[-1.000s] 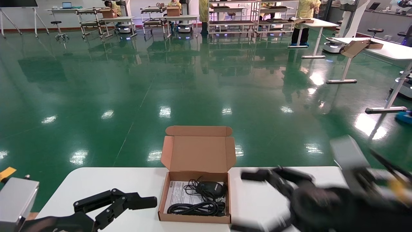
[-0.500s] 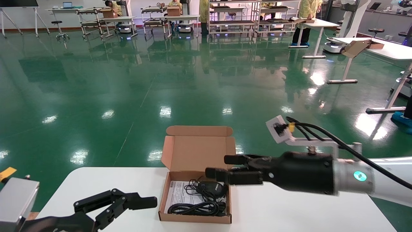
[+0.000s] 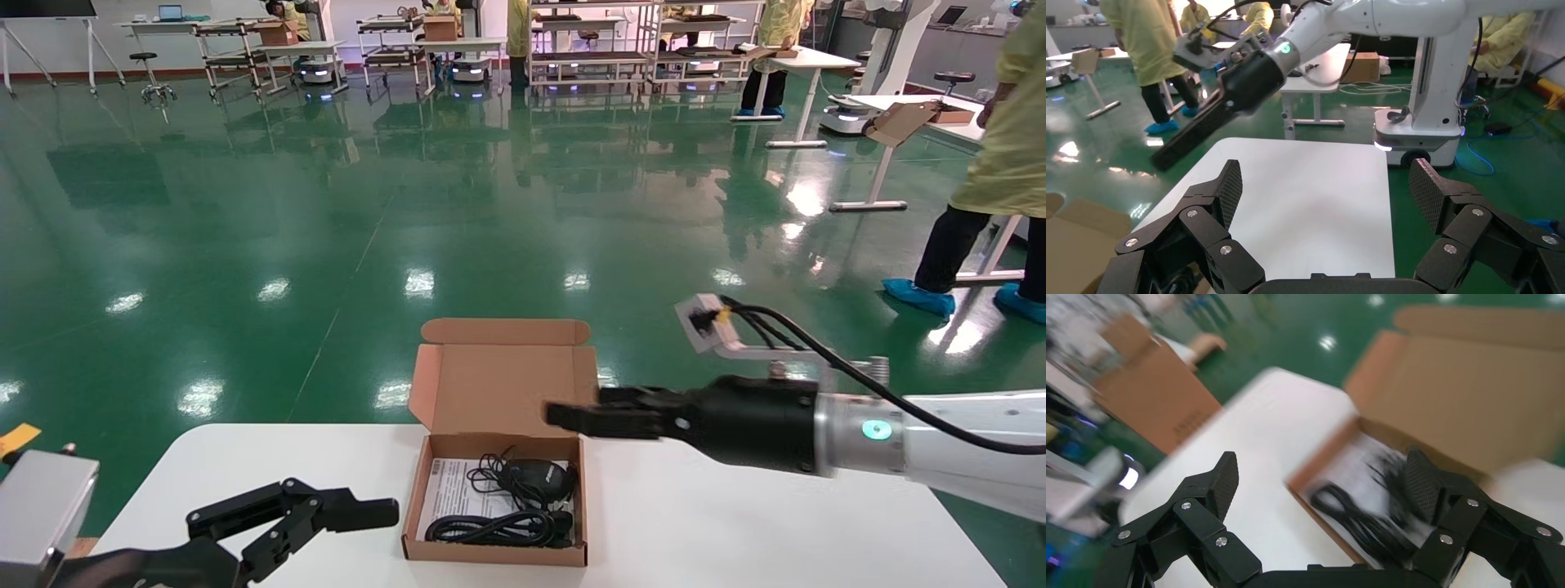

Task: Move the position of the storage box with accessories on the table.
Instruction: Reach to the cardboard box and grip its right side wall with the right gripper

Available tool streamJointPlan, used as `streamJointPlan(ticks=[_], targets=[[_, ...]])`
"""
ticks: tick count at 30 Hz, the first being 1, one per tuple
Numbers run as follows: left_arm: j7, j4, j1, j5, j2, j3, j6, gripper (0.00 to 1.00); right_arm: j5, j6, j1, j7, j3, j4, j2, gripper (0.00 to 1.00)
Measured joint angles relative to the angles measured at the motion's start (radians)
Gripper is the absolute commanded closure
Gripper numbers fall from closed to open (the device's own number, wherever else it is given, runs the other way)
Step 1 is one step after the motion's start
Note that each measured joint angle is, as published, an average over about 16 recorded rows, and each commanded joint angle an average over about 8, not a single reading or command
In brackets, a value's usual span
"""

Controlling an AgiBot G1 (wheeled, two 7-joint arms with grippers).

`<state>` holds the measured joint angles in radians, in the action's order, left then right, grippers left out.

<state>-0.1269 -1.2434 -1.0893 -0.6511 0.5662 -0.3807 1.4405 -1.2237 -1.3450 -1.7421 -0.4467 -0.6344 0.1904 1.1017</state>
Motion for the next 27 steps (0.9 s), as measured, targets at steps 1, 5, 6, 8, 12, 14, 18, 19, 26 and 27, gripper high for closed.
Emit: streamJointPlan(ticks=[1, 5, 6, 8, 12, 14, 18, 19, 26, 27], targets=[[0.0, 0.0, 0.0, 0.0, 0.0, 0.0, 0.0, 0.0, -0.009, 0.004, -0.006, -0.008, -0.006, -0.007, -0.003, 0.0], [0.0, 0.0, 0.0, 0.0, 0.0, 0.0, 0.0, 0.0, -0.054, 0.023, -0.037, -0.062, -0.033, -0.044, -0.007, 0.0], [0.0, 0.0, 0.0, 0.0, 0.0, 0.0, 0.0, 0.0, -0.065, 0.029, -0.045, -0.081, -0.041, -0.055, -0.005, 0.0], [0.0, 0.0, 0.0, 0.0, 0.0, 0.0, 0.0, 0.0, -0.087, 0.044, -0.061, -0.125, -0.055, -0.079, 0.005, 0.0], [0.0, 0.0, 0.0, 0.0, 0.0, 0.0, 0.0, 0.0, -0.13, 0.079, -0.092, -0.214, -0.084, -0.122, 0.041, 0.0], [0.0, 0.0, 0.0, 0.0, 0.0, 0.0, 0.0, 0.0, -0.152, 0.098, -0.106, -0.257, -0.099, -0.141, 0.063, 0.0], [0.0, 0.0, 0.0, 0.0, 0.0, 0.0, 0.0, 0.0, -0.199, 0.136, -0.131, -0.331, -0.132, -0.172, 0.109, 0.0], [0.0, 0.0, 0.0, 0.0, 0.0, 0.0, 0.0, 0.0, -0.211, 0.146, -0.137, -0.348, -0.14, -0.178, 0.121, 0.0], [0.0, 0.0, 0.0, 0.0, 0.0, 0.0, 0.0, 0.0, -0.281, 0.215, -0.155, -0.433, -0.189, -0.197, 0.194, 0.0], [0.0, 0.0, 0.0, 0.0, 0.0, 0.0, 0.0, 0.0, -0.289, 0.223, -0.154, -0.443, -0.194, -0.196, 0.202, 0.0]])
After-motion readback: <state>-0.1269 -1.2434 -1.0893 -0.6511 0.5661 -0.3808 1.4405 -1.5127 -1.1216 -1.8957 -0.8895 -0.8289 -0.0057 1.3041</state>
